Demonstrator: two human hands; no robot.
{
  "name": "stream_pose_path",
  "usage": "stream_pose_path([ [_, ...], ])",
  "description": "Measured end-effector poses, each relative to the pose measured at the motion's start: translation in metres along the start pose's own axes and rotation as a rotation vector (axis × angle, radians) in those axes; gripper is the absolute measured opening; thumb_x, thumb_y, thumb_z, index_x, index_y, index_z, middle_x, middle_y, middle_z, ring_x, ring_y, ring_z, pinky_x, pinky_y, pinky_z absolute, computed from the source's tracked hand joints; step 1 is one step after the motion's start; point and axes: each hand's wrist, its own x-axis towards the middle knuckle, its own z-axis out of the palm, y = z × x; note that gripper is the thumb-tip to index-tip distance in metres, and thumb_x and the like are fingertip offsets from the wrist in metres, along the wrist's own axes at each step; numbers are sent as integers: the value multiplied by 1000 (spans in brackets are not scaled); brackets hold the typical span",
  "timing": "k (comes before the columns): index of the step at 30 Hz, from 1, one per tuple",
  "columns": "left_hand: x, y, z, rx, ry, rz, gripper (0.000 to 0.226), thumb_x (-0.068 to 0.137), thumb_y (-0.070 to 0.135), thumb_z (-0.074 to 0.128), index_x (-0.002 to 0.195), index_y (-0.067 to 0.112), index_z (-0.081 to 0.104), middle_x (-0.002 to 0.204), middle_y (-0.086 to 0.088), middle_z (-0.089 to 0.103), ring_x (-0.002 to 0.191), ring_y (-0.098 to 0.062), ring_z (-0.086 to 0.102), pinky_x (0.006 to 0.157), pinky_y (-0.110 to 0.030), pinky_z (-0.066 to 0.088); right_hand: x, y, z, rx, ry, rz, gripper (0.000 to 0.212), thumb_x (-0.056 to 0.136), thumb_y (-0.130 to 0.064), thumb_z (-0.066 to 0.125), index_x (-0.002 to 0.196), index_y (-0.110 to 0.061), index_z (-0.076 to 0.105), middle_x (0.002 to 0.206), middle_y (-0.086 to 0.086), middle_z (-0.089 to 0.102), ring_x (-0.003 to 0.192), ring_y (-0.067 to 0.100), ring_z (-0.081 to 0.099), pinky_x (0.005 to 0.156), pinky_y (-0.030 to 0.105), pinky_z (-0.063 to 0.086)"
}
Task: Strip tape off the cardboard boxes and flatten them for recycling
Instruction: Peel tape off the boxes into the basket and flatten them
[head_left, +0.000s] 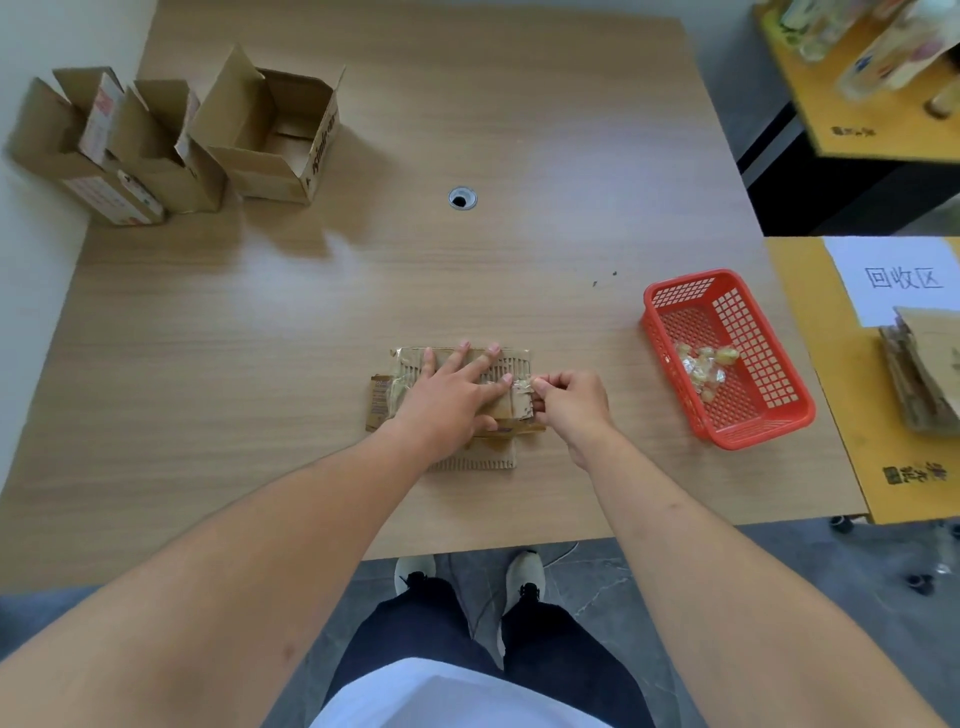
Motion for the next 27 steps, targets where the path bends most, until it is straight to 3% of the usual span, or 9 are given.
stream_pose_path([
  [7,4,-9,2,52,-27,47,68,102,51,47,160,40,14,170,3,-12,156,-35,-9,120,-67,2,-13,-7,4,225,42,93,22,102,-5,59,80,-7,64,75,10,69,63,14,68,52,25,57],
  [12,5,-11,-2,-15,-8,83,65,101,48,52,159,41,23,171,4,-7,156,-36,-8,118,-69,2,-10,1,11,206,158,83,15,96,-16,68,82,-13,70,76,6,75,69,19,74,69,42,65],
  [18,2,-7,5,18,4,52,61,104,47,48,158,43,22,170,3,-9,155,-37,-9,119,-70,3,-5,3,8,166,162,38,13,98,-19,66,85,-17,69,77,5,75,64,15,75,65,40,65],
  [21,1,-6,5,13,4,27,60,104,47,49,158,44,23,170,5,-8,156,-35,-9,120,-68,6,-3,0,3,206,116,58,12,101,-17,60,90,-14,65,84,10,75,64,22,76,65,43,65],
  [23,-1,-6,6,-1,4,34,60,103,47,50,157,45,25,170,7,-8,156,-34,-9,120,-67,5,-1,-7,-7,314,126,72,12,106,-15,50,100,-10,58,87,17,73,62,30,76,56,40,63],
  [25,-3,-9,7,-17,14,39,59,102,48,51,156,45,28,170,9,-6,156,-32,-8,121,-66,5,7,-18,-18,286,117,-20,11,106,-13,47,104,-8,56,93,15,69,61,31,75,56,42,63],
  [27,-2,-9,6,-34,30,28,58,101,49,53,155,46,31,170,10,-2,157,-31,-6,122,-65,7,16,-28,-28,81,84,-209,9,102,-13,57,95,-12,62,93,8,69,59,24,75,65,46,64],
])
